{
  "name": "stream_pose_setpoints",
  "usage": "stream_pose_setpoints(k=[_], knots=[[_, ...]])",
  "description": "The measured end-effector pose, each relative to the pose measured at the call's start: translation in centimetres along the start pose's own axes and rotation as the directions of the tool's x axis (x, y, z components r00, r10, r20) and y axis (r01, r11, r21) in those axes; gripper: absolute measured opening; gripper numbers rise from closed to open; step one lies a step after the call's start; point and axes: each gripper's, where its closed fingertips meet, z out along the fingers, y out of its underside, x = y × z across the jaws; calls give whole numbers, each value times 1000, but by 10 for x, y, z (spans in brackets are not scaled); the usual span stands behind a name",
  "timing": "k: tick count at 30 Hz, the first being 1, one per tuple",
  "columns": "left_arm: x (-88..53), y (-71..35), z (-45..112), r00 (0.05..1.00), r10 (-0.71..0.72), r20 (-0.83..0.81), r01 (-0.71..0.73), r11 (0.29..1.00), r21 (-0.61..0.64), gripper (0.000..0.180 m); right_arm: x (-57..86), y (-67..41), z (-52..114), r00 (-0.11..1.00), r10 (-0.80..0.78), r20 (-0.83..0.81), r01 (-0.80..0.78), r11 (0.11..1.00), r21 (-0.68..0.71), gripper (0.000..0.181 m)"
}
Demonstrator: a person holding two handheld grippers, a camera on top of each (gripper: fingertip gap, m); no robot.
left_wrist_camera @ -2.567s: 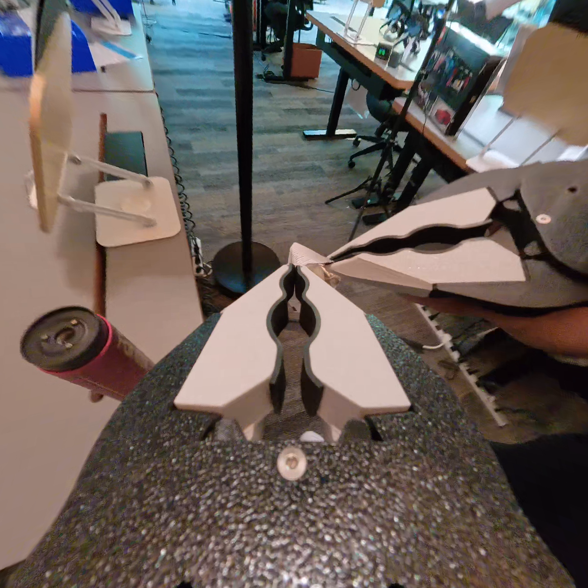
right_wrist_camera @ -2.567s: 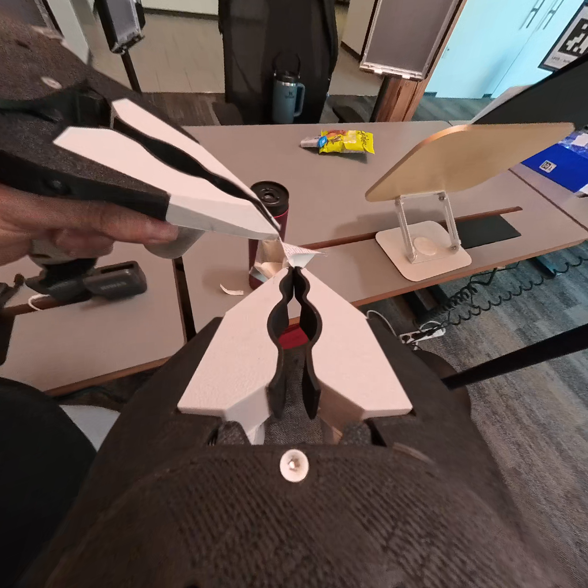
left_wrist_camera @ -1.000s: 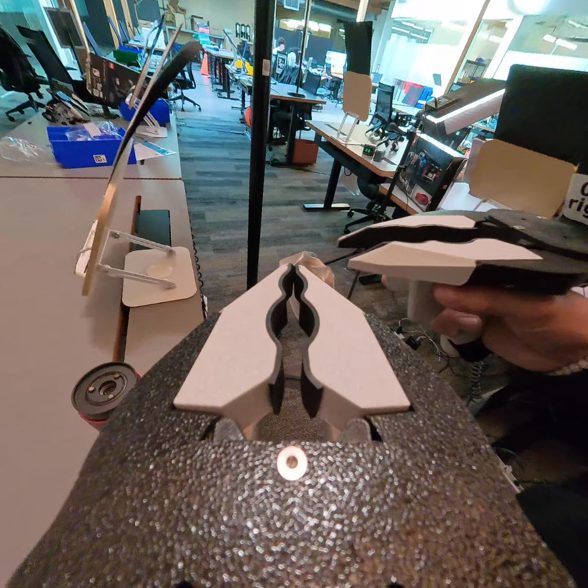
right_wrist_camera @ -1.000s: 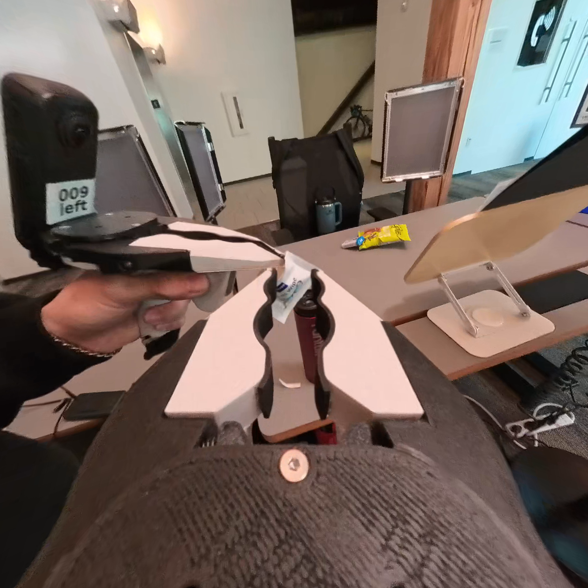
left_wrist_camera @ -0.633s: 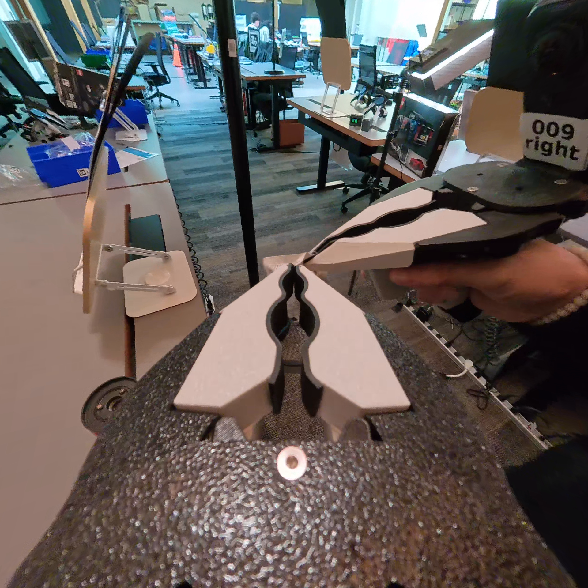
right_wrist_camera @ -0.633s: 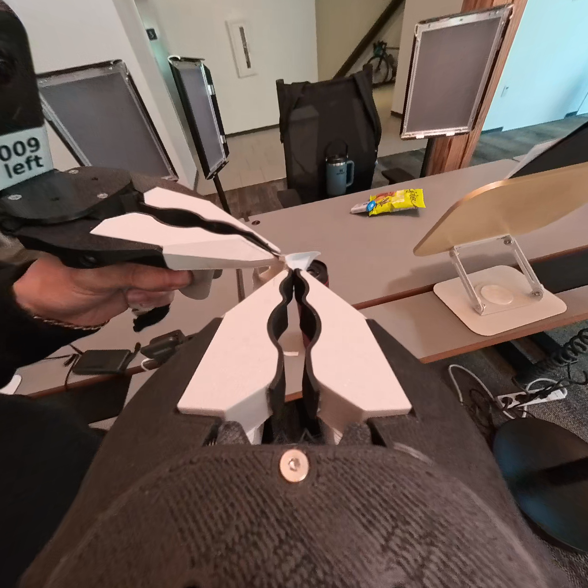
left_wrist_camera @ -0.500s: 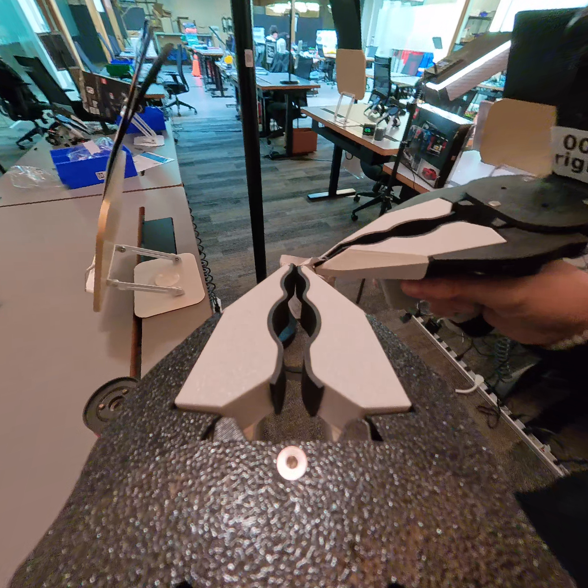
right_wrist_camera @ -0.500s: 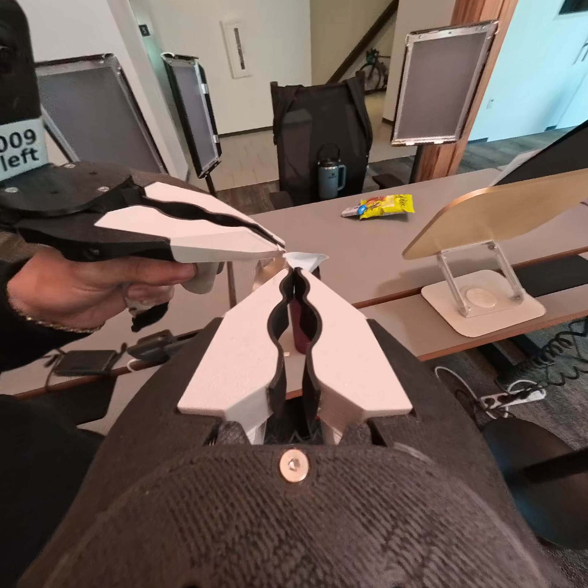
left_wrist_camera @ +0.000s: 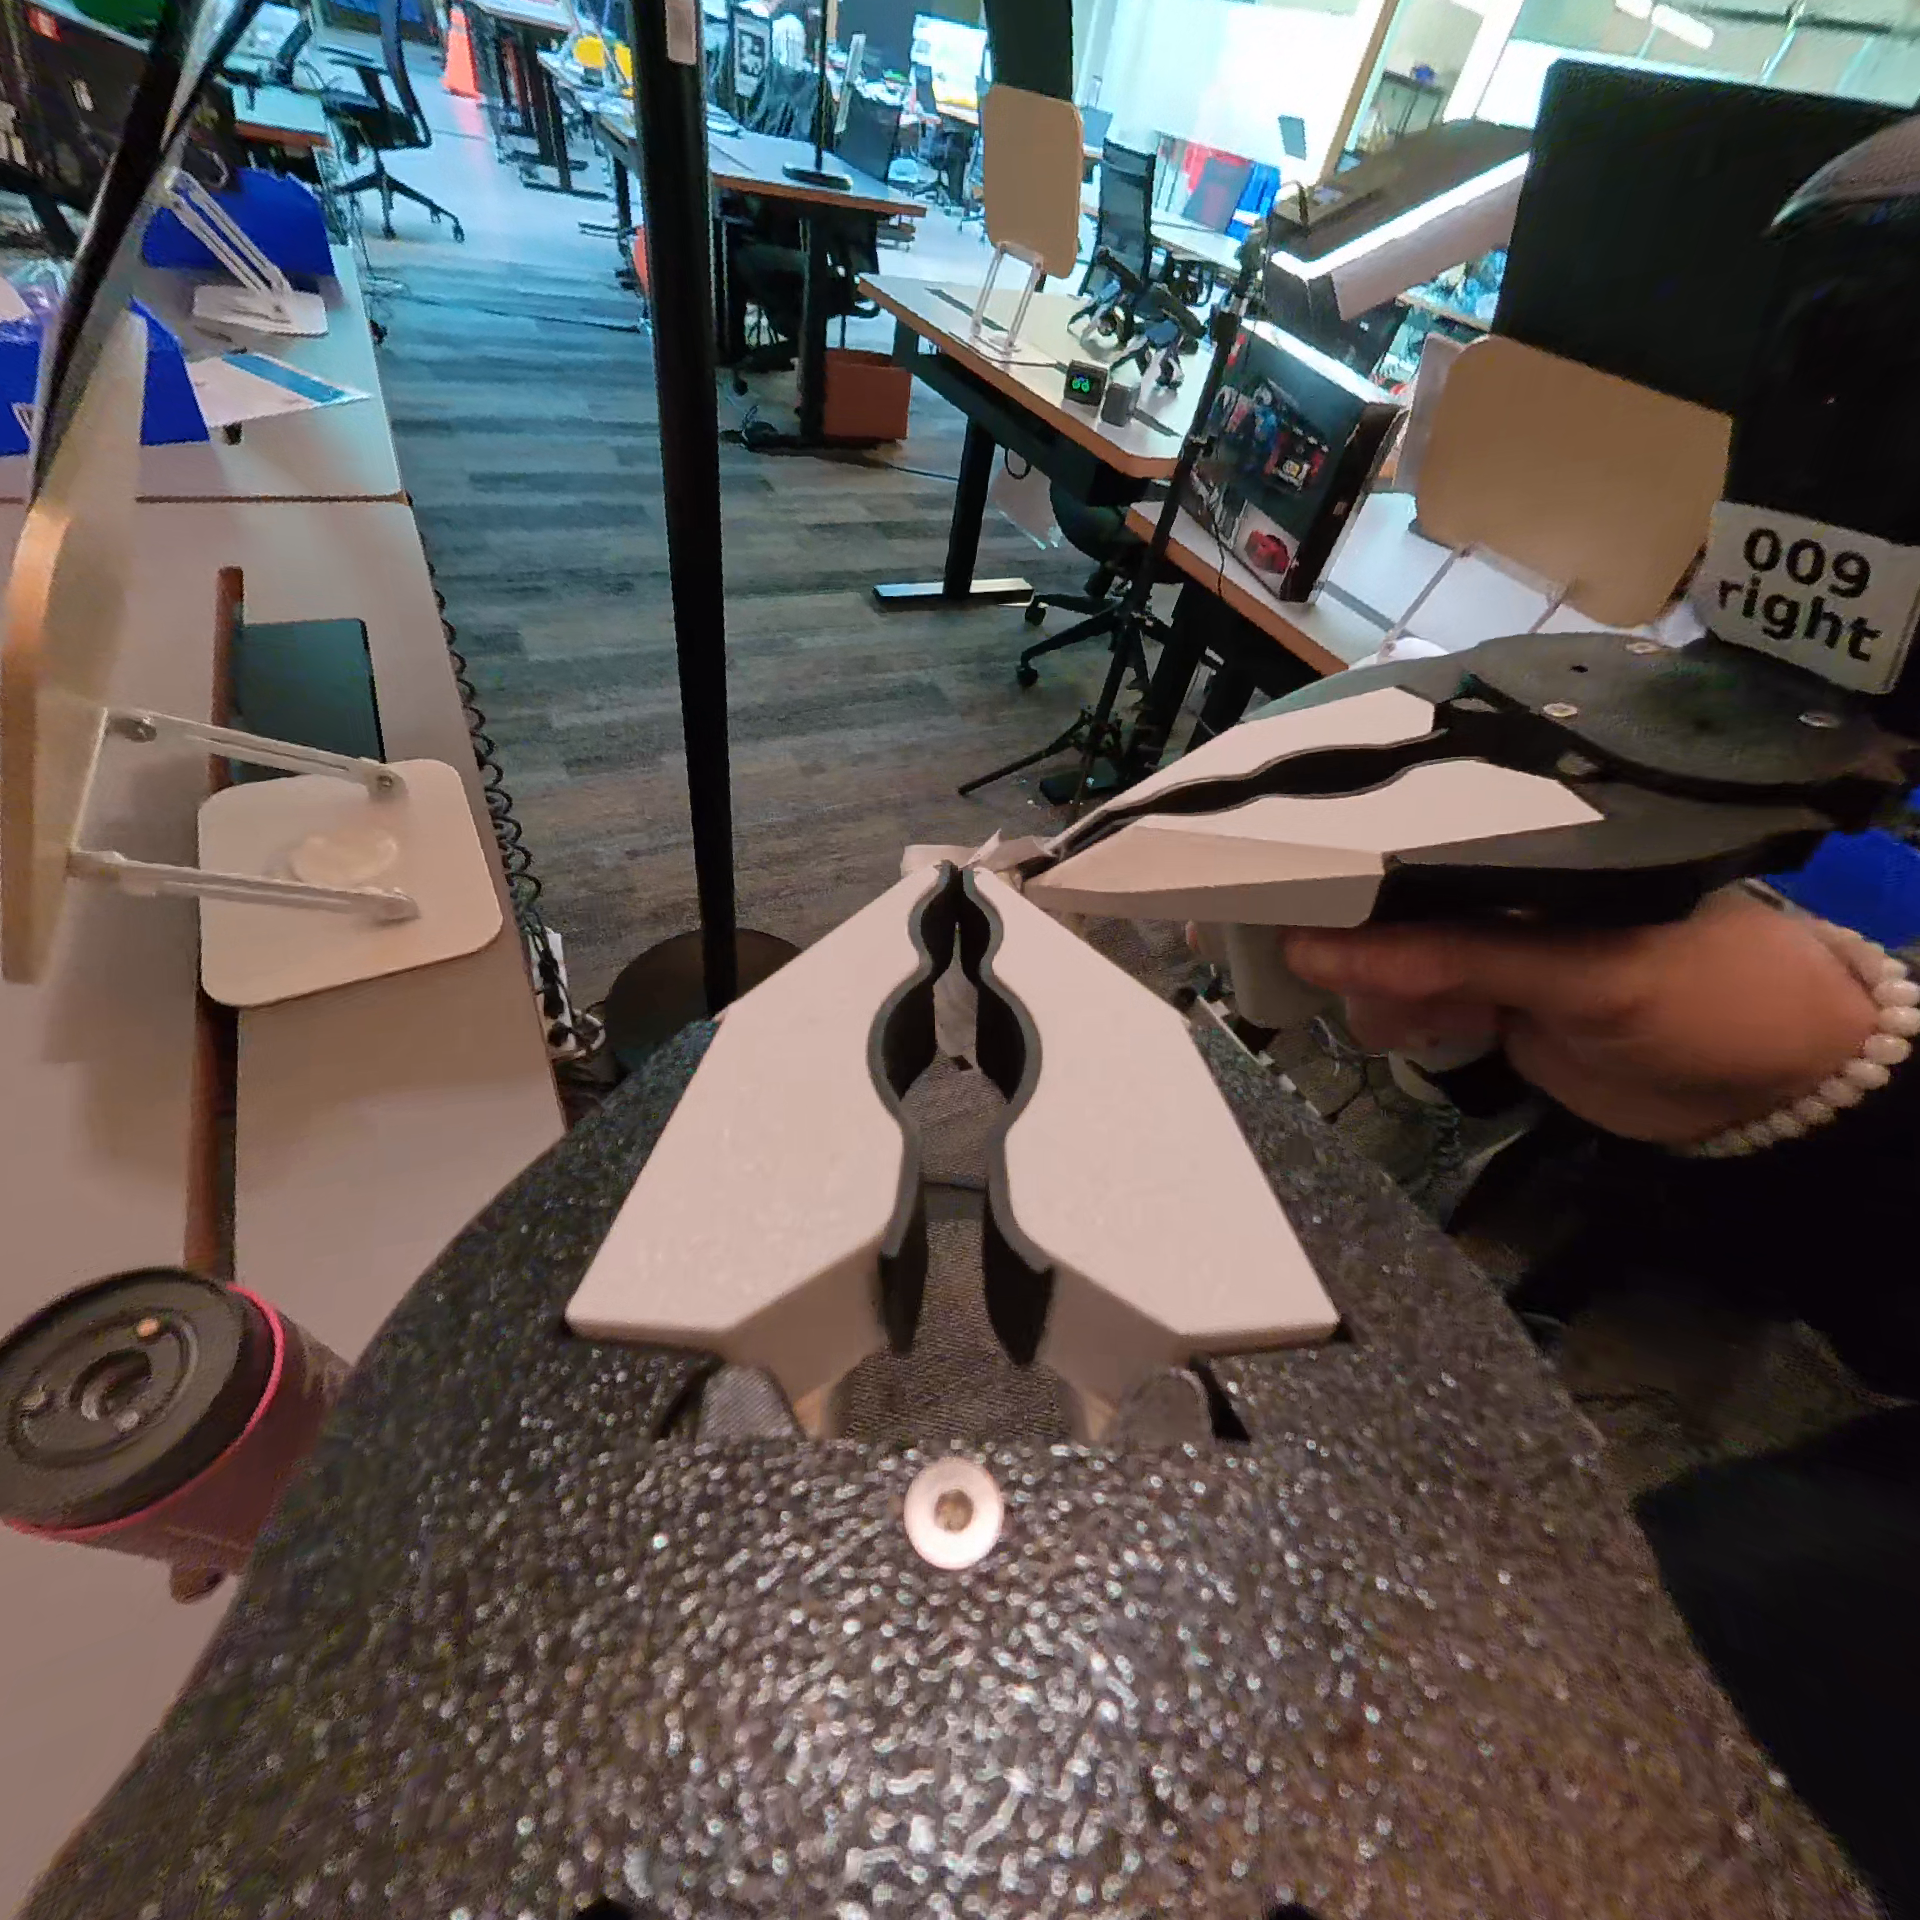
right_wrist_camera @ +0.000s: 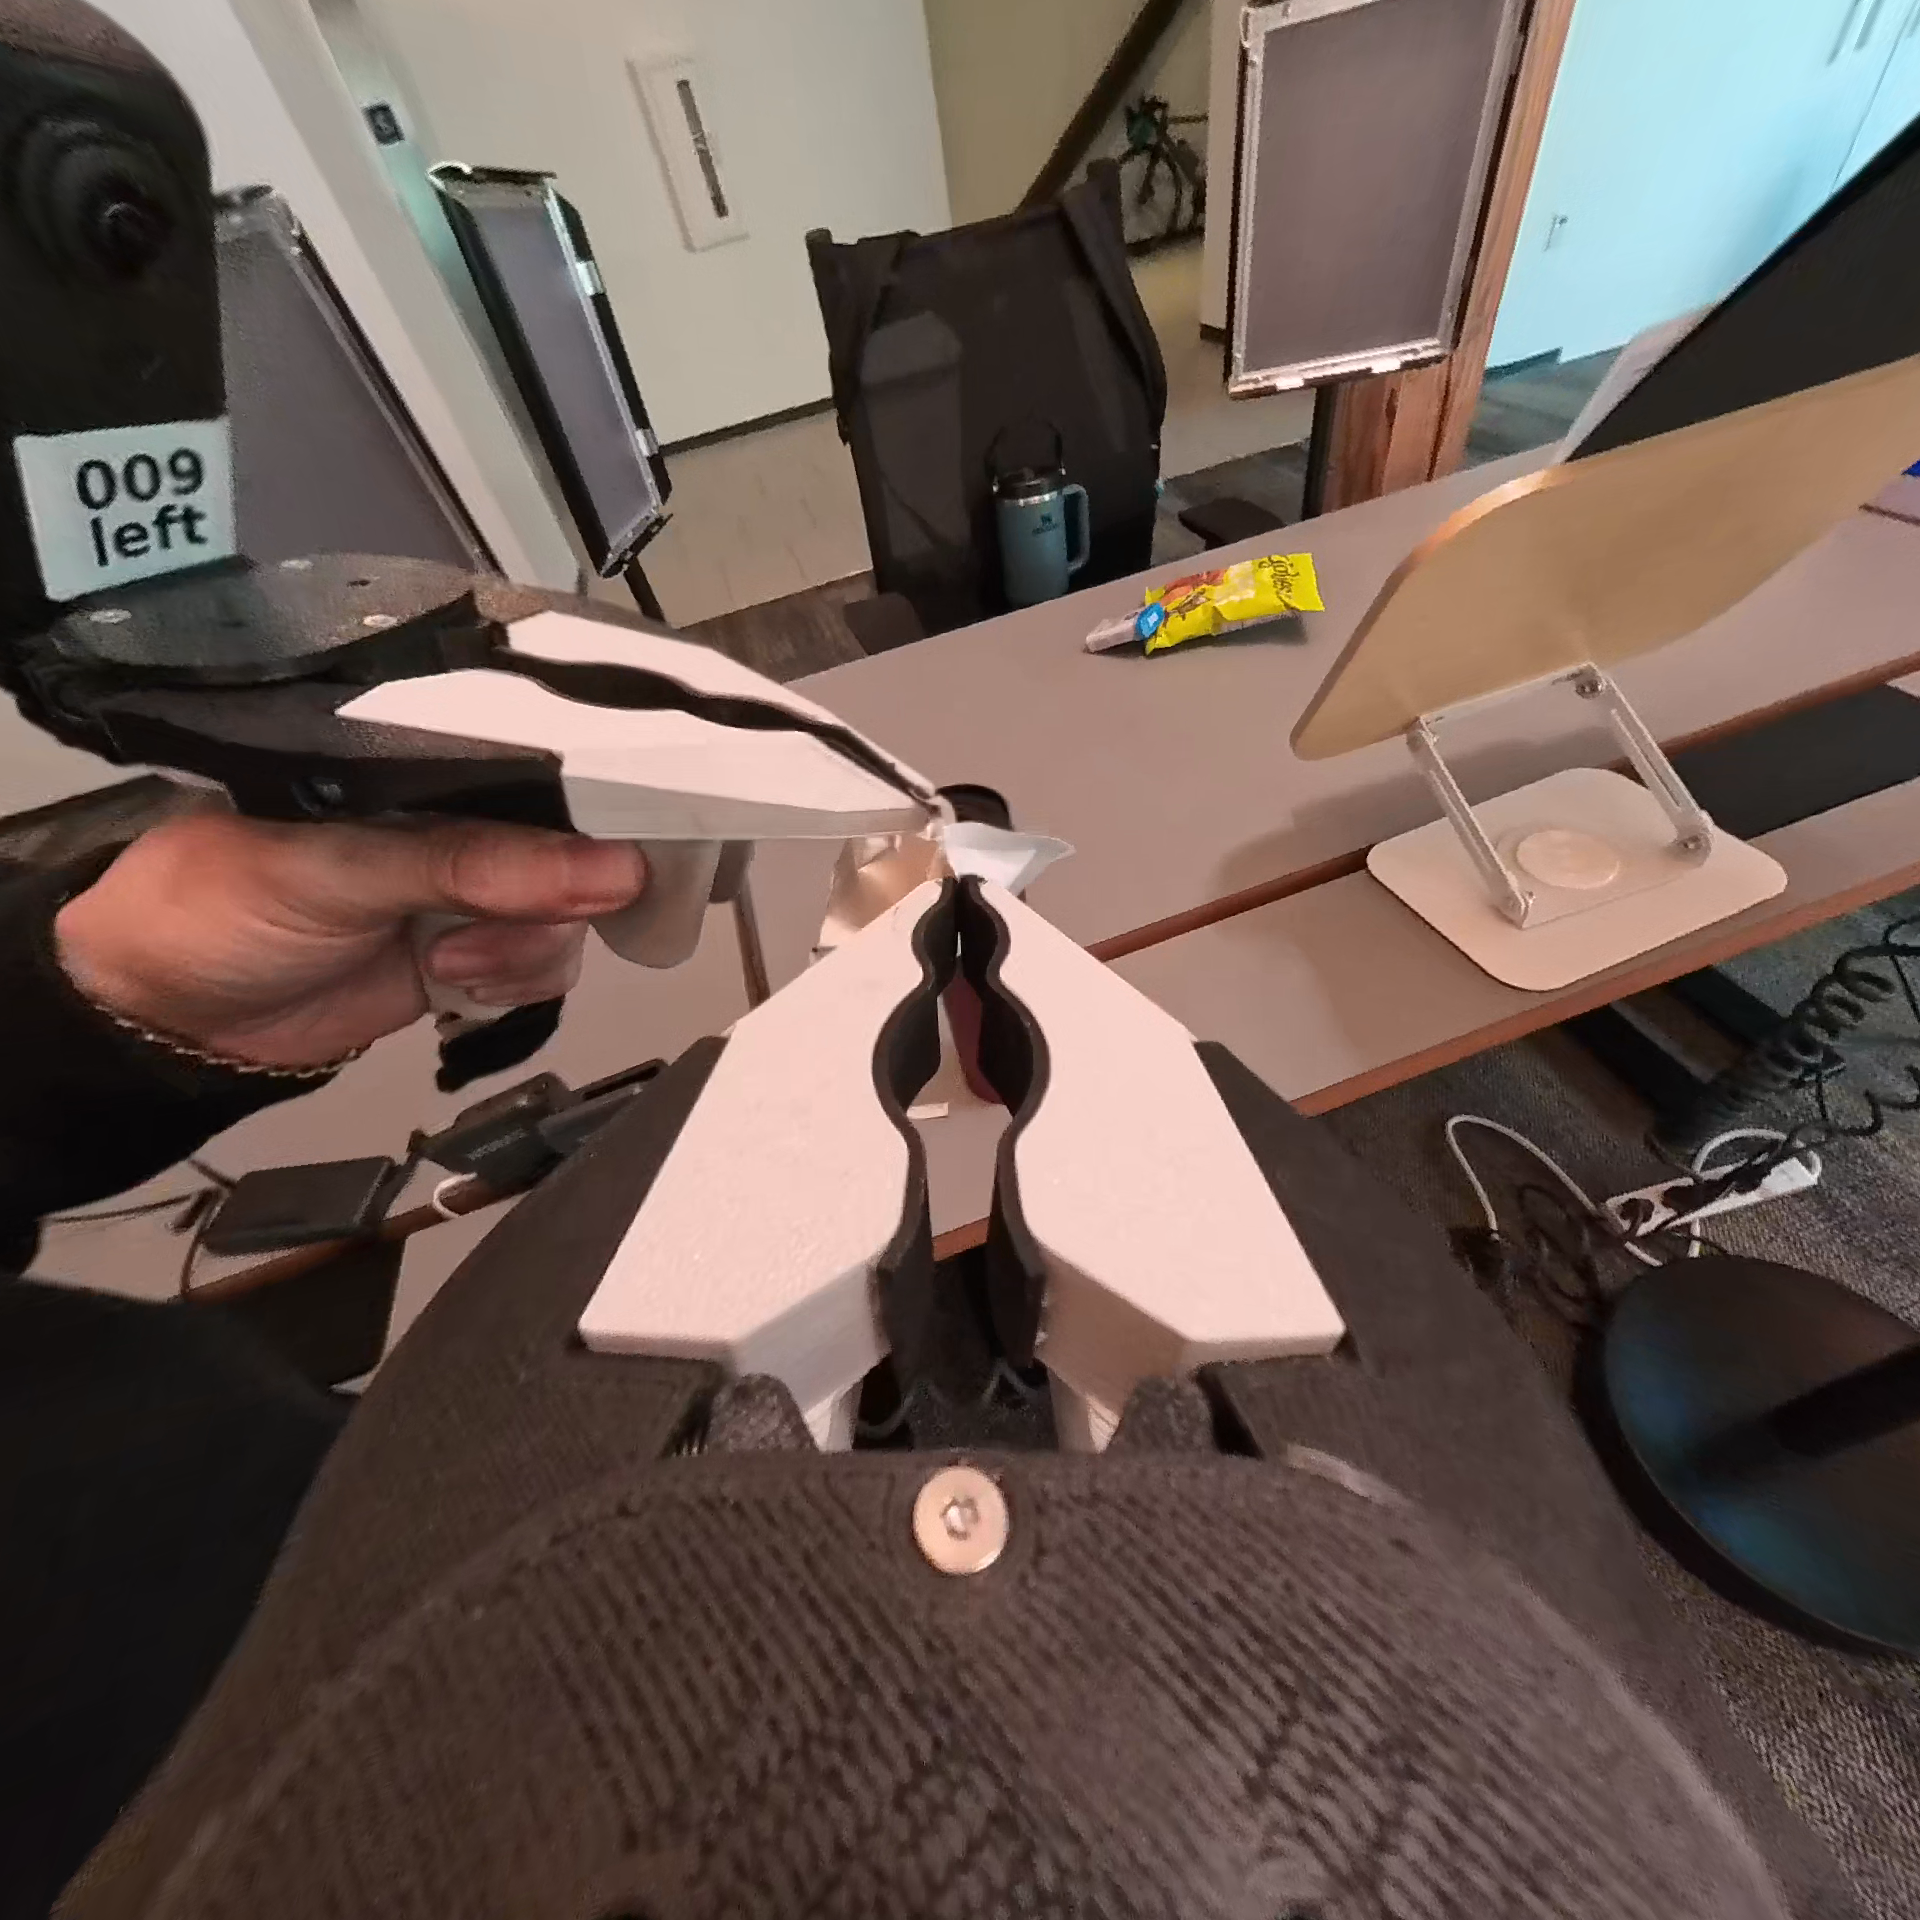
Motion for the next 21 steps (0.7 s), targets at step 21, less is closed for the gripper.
stream_pose_setpoints(k=[21], knots=[[22, -13, -9, 965, 227, 131, -226, 974, -23, 5, 10, -20, 8, 955, 295, 17, -292, 934, 207, 0]])
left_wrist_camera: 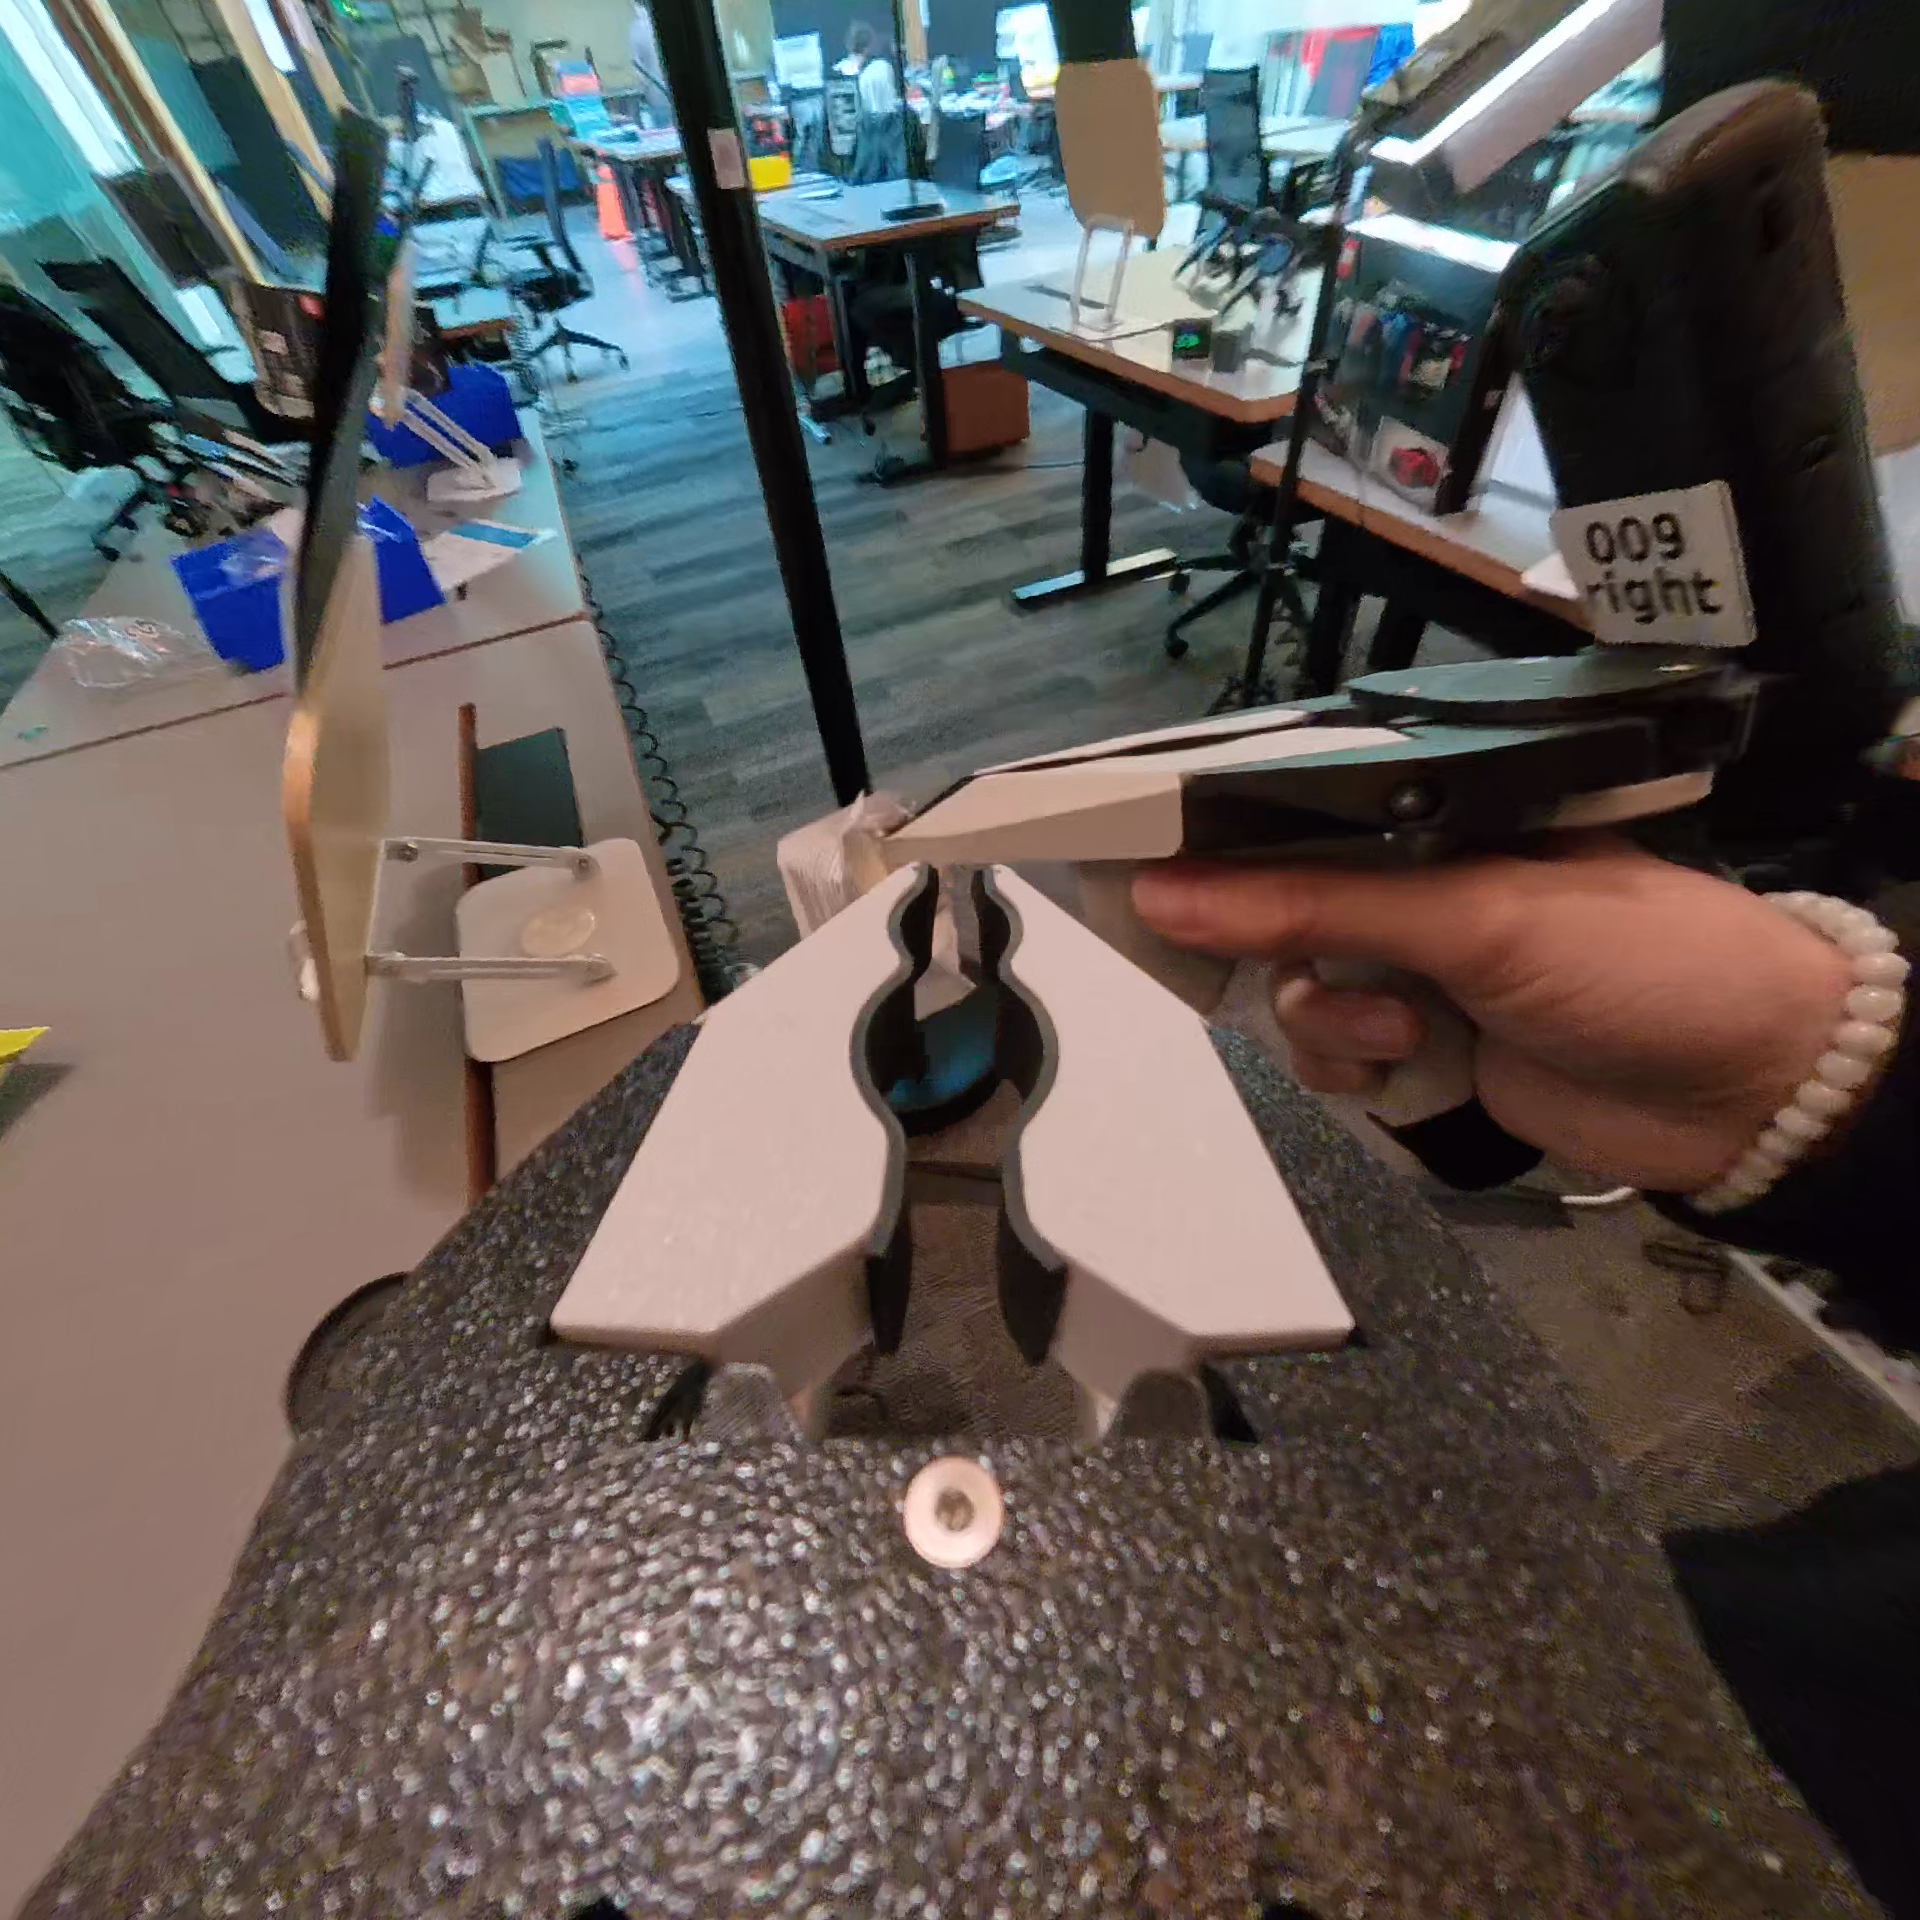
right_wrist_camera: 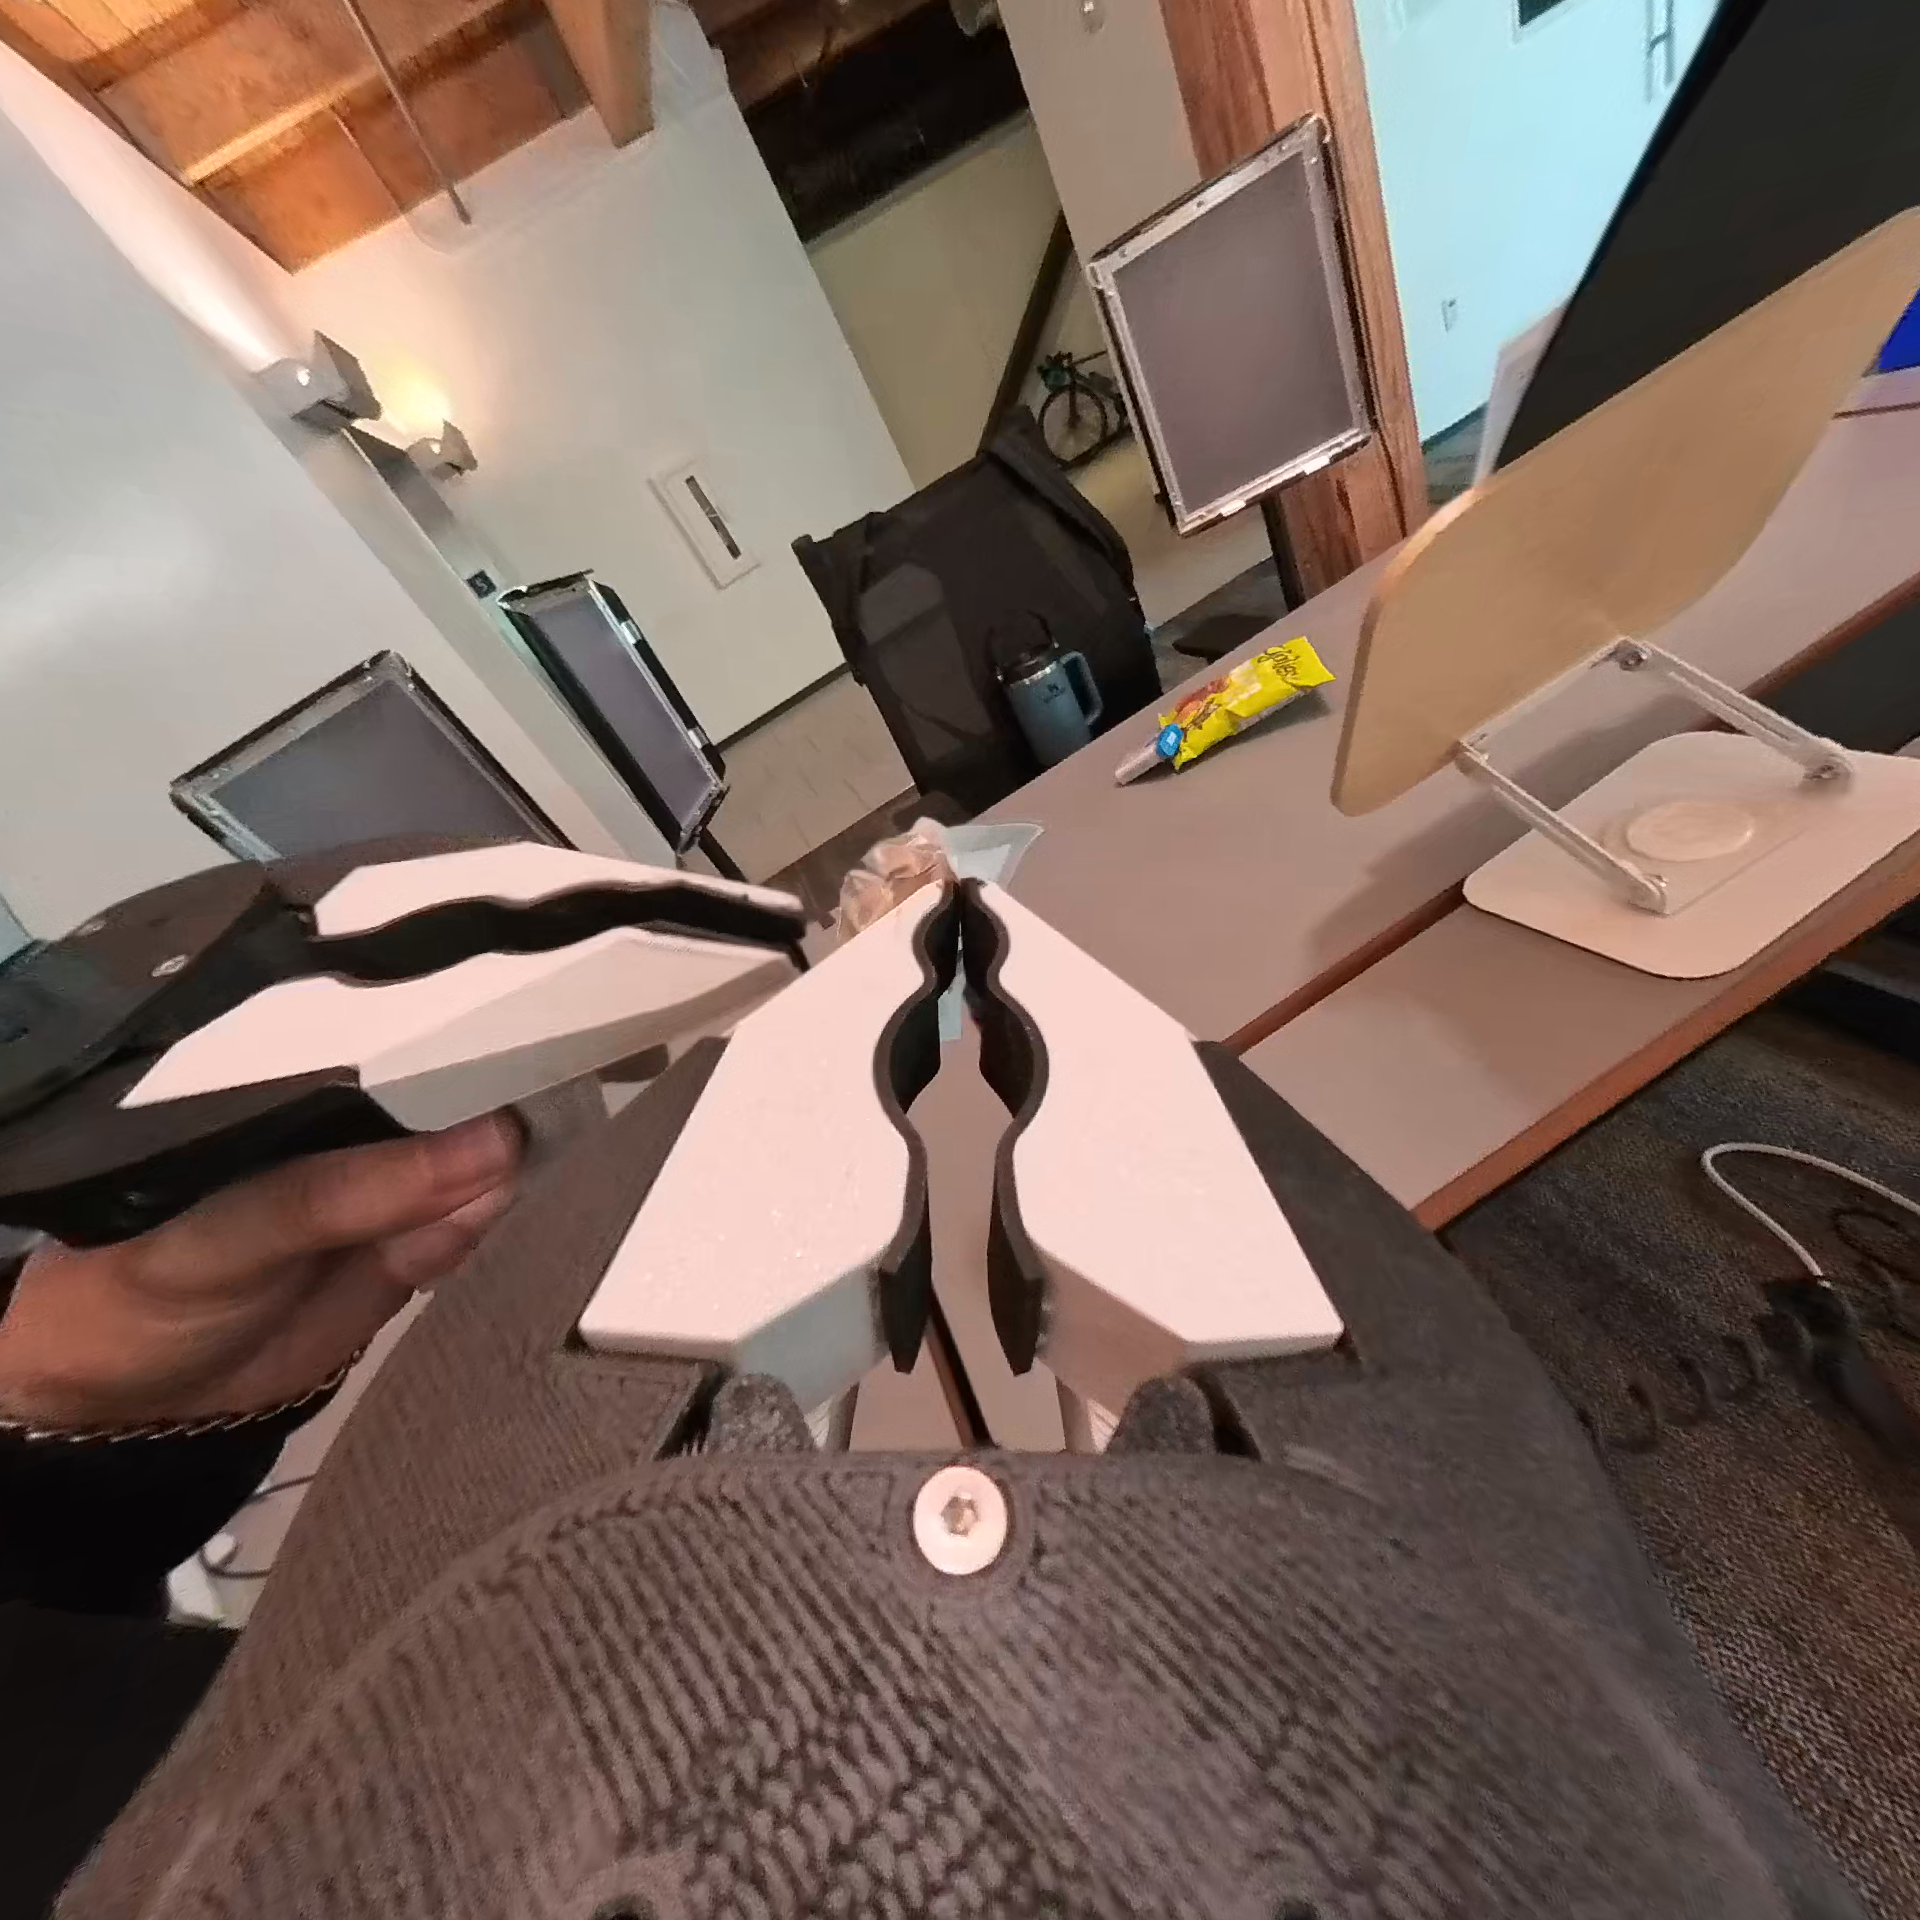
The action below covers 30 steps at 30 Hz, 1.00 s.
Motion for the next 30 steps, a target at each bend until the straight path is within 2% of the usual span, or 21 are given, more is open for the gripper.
stream_pose_setpoints(k=[4, 8, 12, 16, 20, 25, 28, 30], knots=[[-5, 4, 1, 994, 92, 62, -90, 995, -37, 5, -9, 1, 6, 1000, -8, 24, 8, 1000, -3, 0], [-19, 13, 2, 969, 186, 163, -166, 978, -128, 5, -12, -1, 8, 997, -77, 0, 77, 997, -3, 0], [-21, 19, 5, 963, 203, 178, -172, 969, -177, 10, -19, 2, 12, 994, -109, 1, 109, 994, -3, 0], [-30, 19, 3, 937, 250, 242, -200, 956, -215, 6, -20, 5, 11, 994, -104, -22, 104, 995, -3, 0], [-31, 26, 7, 946, 221, 239, -165, 958, -233, 0, -19, 10, 12, 998, -61, -10, 61, 998, -18, 0], [-30, 26, 3, 961, 194, 199, -152, 966, -209, 0, -17, 10, 9, 994, -95, 58, 97, 995, -33, 1], [-32, 26, -3, 992, 70, 109, -53, 987, -153, 0, -8, 18, 3, 977, -101, 186, 120, 988, -98, 29], [-33, 29, -10, 1000, -21, 16, 22, 994, -103, 0, -7, 27, 1, 951, -13, 308, 63, 986, -152, 29]])
